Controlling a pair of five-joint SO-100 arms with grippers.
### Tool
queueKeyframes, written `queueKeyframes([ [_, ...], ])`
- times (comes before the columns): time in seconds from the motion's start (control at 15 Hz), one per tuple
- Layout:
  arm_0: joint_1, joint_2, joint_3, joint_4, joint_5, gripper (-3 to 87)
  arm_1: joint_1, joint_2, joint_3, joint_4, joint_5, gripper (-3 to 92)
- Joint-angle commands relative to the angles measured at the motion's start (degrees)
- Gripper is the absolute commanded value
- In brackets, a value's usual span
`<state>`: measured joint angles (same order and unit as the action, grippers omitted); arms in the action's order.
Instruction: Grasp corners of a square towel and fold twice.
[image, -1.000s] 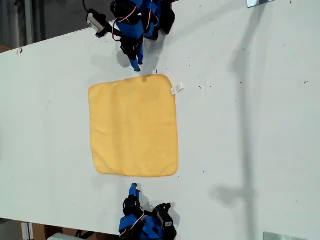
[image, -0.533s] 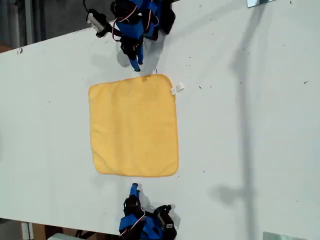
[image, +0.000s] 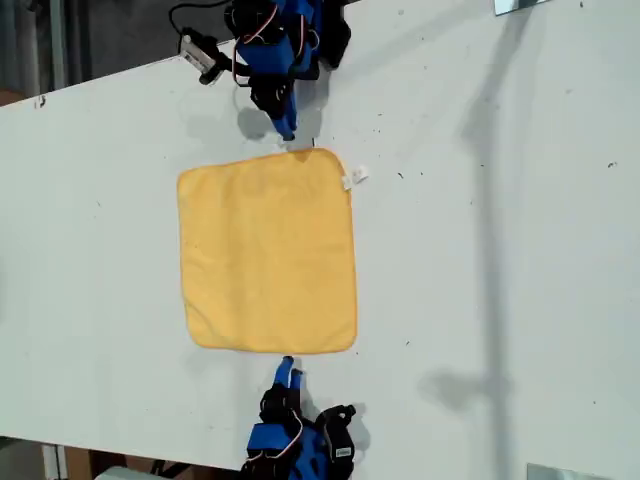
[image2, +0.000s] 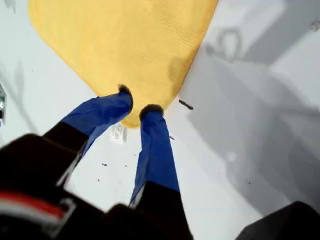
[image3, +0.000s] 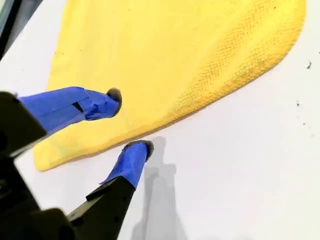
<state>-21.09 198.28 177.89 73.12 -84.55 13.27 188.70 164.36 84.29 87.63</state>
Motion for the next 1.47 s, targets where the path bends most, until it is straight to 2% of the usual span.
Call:
queueKeyframes([
  [0.0, -1.0, 0.4, 1.1, -6.1, 2.5, 13.7, -3.7, -4.5, -3.2, -15.4, -10.8, 29.8],
  [0.07, -1.8, -1.9, 1.8, -12.0, 6.2, 11.8, -3.8, -24.3, -10.7, -19.8, -13.9, 31.7],
  [0.13, -4.7, -10.1, 0.7, -17.0, 9.1, 12.7, -6.3, -51.9, -23.8, -19.8, -16.7, 34.9],
  [0.27, -2.1, -33.6, -6.5, -25.7, 7.3, 15.3, -12.8, -82.0, -40.6, -19.4, -19.2, 36.5],
  [0.33, -0.3, -49.9, -13.5, -28.5, 5.7, 15.6, -14.2, -87.3, -44.1, -17.1, -19.2, 36.9],
  [0.4, 1.0, -66.4, -22.7, -28.2, 3.7, 15.6, -15.5, -88.3, -45.0, -15.0, -19.2, 37.2],
  [0.53, 1.2, -79.7, -32.4, -26.0, 4.1, 16.2, -17.1, -88.1, -44.4, -10.4, -18.5, 37.4],
  [0.73, 1.0, -68.7, -24.1, -28.4, 3.2, 15.9, -16.8, -89.2, -42.0, -10.4, -18.5, 37.5],
  [1.07, 1.1, -64.9, -21.4, -28.7, 2.8, 15.7, -18.1, -95.7, -42.0, -19.0, -18.9, 36.1],
  [1.13, 1.1, -65.0, -21.4, -28.7, 2.8, 15.6, -16.7, -97.3, -43.3, -20.0, -20.5, 33.8],
  [1.27, 1.3, -64.9, -21.3, -28.7, 2.8, 15.3, -14.7, -101.9, -47.3, -19.8, -22.1, 12.7],
  [1.4, 1.4, -65.2, -21.4, -28.7, 3.2, 15.5, -13.9, -105.5, -50.4, -18.7, -22.4, 0.0],
])
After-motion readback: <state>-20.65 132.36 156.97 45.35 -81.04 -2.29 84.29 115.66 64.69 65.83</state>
